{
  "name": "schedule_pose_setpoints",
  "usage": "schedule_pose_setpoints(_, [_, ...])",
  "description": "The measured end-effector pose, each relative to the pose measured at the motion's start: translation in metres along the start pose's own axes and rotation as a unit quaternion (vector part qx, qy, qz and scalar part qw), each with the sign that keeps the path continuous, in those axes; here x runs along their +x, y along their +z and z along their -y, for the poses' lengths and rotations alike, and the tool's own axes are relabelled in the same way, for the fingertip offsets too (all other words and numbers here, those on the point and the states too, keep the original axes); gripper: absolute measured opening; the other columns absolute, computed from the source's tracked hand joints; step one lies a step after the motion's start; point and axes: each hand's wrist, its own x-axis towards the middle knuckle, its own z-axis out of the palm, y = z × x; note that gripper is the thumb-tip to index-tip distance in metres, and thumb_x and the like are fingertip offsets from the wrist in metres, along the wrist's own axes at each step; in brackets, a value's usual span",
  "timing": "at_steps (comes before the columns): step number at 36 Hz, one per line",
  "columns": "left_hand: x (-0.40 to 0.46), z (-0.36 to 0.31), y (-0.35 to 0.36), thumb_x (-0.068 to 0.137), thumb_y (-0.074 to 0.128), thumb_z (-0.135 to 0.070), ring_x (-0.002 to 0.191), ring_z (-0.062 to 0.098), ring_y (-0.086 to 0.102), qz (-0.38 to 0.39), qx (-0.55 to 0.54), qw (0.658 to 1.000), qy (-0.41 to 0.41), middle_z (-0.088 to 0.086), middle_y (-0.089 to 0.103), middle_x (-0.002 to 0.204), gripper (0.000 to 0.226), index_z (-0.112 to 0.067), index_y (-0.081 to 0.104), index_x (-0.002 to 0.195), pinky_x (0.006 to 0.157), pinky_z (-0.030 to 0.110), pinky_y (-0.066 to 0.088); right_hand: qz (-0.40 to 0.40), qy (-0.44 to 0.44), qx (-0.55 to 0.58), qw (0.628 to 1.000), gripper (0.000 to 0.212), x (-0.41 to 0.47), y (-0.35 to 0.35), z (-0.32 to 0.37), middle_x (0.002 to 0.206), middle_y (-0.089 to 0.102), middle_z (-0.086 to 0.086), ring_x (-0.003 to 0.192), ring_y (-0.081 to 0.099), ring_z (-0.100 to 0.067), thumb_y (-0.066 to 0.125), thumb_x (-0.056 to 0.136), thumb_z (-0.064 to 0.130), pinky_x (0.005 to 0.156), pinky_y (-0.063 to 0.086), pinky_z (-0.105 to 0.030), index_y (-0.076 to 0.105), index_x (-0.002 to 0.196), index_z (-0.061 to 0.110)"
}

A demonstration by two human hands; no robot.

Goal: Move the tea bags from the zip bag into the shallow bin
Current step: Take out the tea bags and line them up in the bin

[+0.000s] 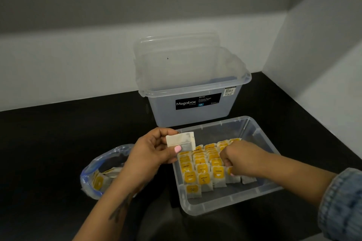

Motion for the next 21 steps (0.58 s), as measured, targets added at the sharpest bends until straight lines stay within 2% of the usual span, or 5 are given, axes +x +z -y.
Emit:
schedule_pose_setpoints(8, [0.003, 0.002, 0.003, 0.079, 0.066, 0.002, 0.088, 0.014, 0.070, 0.009, 0.003, 1.000, 0.004, 0.004, 0.071, 0.097, 0.028, -0.017, 0.063, 0.099, 0.065, 0.021, 0.057, 0.014, 0.029, 0.012, 0.999, 0.034, -0.004, -0.001, 0.004, 0.072, 0.044, 0.010, 0.078, 0.049, -0.010, 0.070, 0.081, 0.024, 0.069, 0.043, -0.022, 0.039, 0.068, 0.029])
schedule_pose_setpoints(13, [0.005, 0.004, 0.010, 0.078, 0.068, 0.000, 0.090, 0.018, 0.070, 0.012, 0.010, 1.000, 0.011, 0.008, 0.069, 0.101, 0.027, -0.017, 0.063, 0.099, 0.067, 0.022, 0.057, 0.024, 0.064, 0.038, 0.997, 0.029, -0.007, -0.013, 0.001, 0.089, 0.051, 0.007, 0.086, 0.051, -0.012, 0.074, 0.077, 0.034, 0.073, 0.043, -0.025, 0.049, 0.089, 0.027])
schedule_pose_setpoints(16, [0.007, 0.004, 0.016, 0.078, 0.069, -0.001, 0.090, 0.017, 0.070, 0.008, 0.012, 1.000, 0.015, 0.006, 0.070, 0.100, 0.027, -0.016, 0.063, 0.099, 0.067, 0.022, 0.057, -0.022, 0.084, 0.081, 0.993, 0.025, -0.011, -0.025, -0.005, 0.092, 0.054, 0.009, 0.089, 0.056, -0.010, 0.072, 0.081, 0.031, 0.080, 0.049, -0.025, 0.058, 0.102, 0.027])
schedule_pose_setpoints(18, [0.008, 0.003, 0.020, 0.078, 0.068, 0.000, 0.087, 0.014, 0.070, 0.005, 0.011, 1.000, 0.023, 0.005, 0.070, 0.098, 0.026, -0.017, 0.062, 0.097, 0.066, 0.020, 0.057, -0.054, 0.092, 0.204, 0.973, 0.022, -0.016, -0.037, -0.009, 0.093, 0.061, 0.011, 0.088, 0.062, -0.007, 0.070, 0.084, 0.027, 0.081, 0.052, -0.024, 0.061, 0.104, 0.027])
schedule_pose_setpoints(21, [0.008, 0.004, 0.027, 0.077, 0.069, 0.000, 0.085, 0.014, 0.070, -0.003, 0.006, 0.999, 0.033, 0.004, 0.071, 0.094, 0.026, -0.018, 0.062, 0.094, 0.067, 0.022, 0.057, -0.039, 0.051, 0.458, 0.886, 0.027, -0.022, -0.056, -0.001, 0.094, 0.071, 0.002, 0.083, 0.069, -0.010, 0.074, 0.081, 0.019, 0.072, 0.055, -0.023, 0.061, 0.104, 0.026])
